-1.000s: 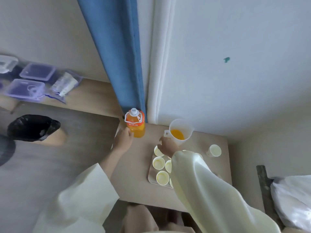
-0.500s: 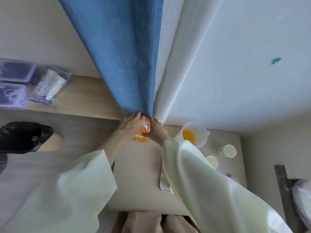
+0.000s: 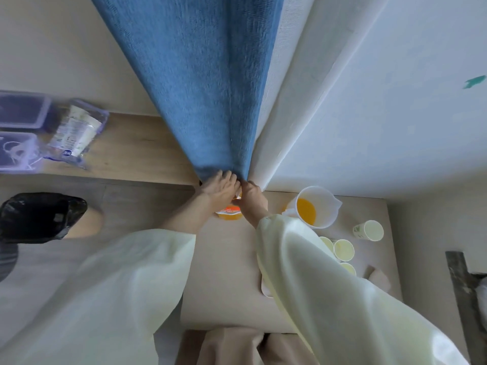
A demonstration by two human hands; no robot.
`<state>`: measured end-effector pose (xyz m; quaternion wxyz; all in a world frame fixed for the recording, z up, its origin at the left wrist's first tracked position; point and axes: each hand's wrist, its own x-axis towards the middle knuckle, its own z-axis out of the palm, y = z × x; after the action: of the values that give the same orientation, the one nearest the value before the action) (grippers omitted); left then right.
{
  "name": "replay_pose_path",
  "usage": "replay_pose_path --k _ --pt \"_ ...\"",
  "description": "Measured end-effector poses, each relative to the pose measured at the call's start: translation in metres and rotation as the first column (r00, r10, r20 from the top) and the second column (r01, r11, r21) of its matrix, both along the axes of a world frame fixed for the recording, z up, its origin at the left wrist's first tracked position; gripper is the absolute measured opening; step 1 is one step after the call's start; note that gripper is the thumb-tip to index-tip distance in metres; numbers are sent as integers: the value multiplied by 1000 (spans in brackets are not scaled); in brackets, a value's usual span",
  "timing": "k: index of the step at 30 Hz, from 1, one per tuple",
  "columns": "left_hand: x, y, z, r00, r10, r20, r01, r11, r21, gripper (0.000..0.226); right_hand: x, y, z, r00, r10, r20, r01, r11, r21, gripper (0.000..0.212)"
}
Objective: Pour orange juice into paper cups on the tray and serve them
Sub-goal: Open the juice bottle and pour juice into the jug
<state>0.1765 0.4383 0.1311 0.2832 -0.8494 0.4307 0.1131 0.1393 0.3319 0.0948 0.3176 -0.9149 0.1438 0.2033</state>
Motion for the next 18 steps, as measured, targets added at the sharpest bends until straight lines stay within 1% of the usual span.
replay_pose_path --k 3,6,8,10,12,15,16,18 --pt "-1 -1 -3 998 63 -23 -64 997 -40 29 -3 -1 -2 999 -36 14 35 998 51 62" --pt "-3 -3 -3 994 106 -38 -109 992 -64 28 -7 -2 -4 995 -96 42 89 987 137 63" --pt "-4 -6 -4 980 192 -52 -196 977 -81 30 -8 -1 -5 989 -139 53 127 974 186 63" --pt "-8 -10 -6 937 336 -96 -346 932 -110 34 -9 0 -7 986 -156 58 141 968 206 62" --pt "-18 -18 -3 852 502 -151 -522 839 -157 35 -9 -1 -8 987 -152 45 140 969 202 56" --pt "-27 -35 2 690 683 -239 -724 661 -198 37 -9 -2 -6 991 -135 10 131 976 171 40" --pt "-27 -40 6 602 740 -300 -798 573 -189 37 -9 -3 -5 992 -128 0 126 979 162 36" --pt "-20 -45 15 392 814 -429 -920 349 -178 32 -8 -4 -5 994 -108 -16 109 985 132 36"
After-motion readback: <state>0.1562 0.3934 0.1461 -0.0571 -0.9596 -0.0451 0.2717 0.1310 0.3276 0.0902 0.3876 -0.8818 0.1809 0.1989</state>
